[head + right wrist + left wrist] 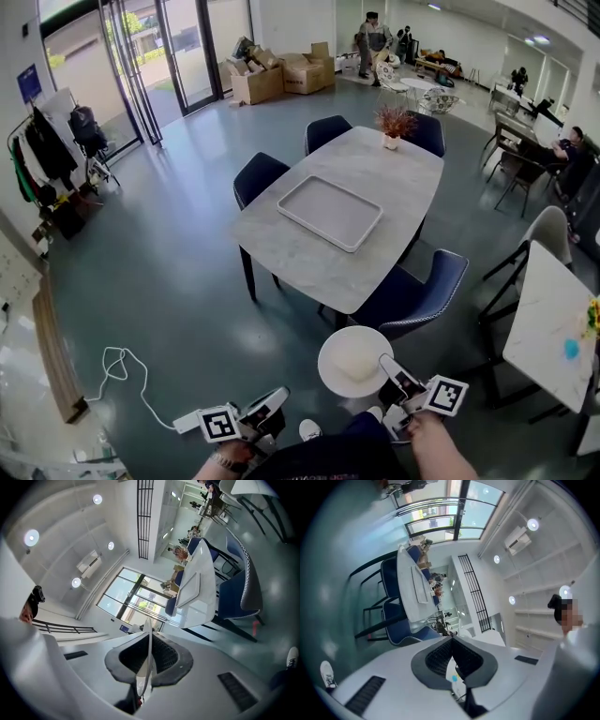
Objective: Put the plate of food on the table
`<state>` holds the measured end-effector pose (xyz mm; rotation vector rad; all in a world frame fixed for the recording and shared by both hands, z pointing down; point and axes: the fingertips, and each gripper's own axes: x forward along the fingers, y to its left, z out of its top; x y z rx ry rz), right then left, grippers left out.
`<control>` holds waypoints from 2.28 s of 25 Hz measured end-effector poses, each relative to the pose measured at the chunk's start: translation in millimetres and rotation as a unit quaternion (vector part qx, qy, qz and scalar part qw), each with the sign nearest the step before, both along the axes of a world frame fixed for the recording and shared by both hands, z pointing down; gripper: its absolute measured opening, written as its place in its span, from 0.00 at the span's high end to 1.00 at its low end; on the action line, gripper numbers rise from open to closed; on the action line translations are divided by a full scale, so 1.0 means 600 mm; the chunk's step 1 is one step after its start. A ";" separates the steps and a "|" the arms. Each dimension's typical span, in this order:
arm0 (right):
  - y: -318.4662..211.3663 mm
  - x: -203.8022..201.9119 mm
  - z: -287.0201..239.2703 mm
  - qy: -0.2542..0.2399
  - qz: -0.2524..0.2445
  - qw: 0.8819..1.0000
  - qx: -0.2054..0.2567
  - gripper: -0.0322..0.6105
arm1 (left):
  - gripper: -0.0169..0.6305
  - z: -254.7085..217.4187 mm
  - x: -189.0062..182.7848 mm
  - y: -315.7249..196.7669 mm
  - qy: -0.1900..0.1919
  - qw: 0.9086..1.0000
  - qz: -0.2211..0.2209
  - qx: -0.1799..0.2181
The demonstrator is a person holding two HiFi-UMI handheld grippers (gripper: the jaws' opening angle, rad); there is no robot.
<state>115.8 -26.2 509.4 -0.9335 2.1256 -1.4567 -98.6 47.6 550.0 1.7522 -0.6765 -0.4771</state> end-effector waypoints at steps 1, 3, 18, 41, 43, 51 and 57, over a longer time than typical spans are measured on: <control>-0.007 0.002 -0.002 -0.001 0.004 1.000 0.001 0.92 | 0.96 -0.003 0.000 0.000 -0.022 1.000 0.009 0.015; -0.024 0.006 -0.005 0.000 0.010 1.000 0.002 0.92 | 0.96 -0.013 0.005 -0.002 -0.060 0.997 0.027 0.044; -0.288 0.041 0.031 0.017 0.013 0.999 -0.028 0.92 | 0.96 -0.047 0.018 -0.074 -0.147 0.985 -0.011 0.094; -0.855 0.022 0.232 0.072 0.051 0.985 -0.148 0.92 | 0.96 -0.019 0.035 -0.258 -0.195 0.969 -0.151 0.030; -0.886 0.018 0.249 0.082 0.054 0.983 -0.155 0.92 | 0.96 -0.015 0.038 -0.263 -0.194 0.967 -0.162 0.022; -0.981 -0.024 0.283 0.117 0.044 0.977 -0.170 0.92 | 0.96 -0.016 0.047 -0.285 -0.207 0.960 -0.186 -0.002; -1.021 -0.058 0.314 0.132 0.041 0.974 -0.177 0.92 | 0.96 0.000 0.045 -0.283 -0.207 0.956 -0.208 -0.027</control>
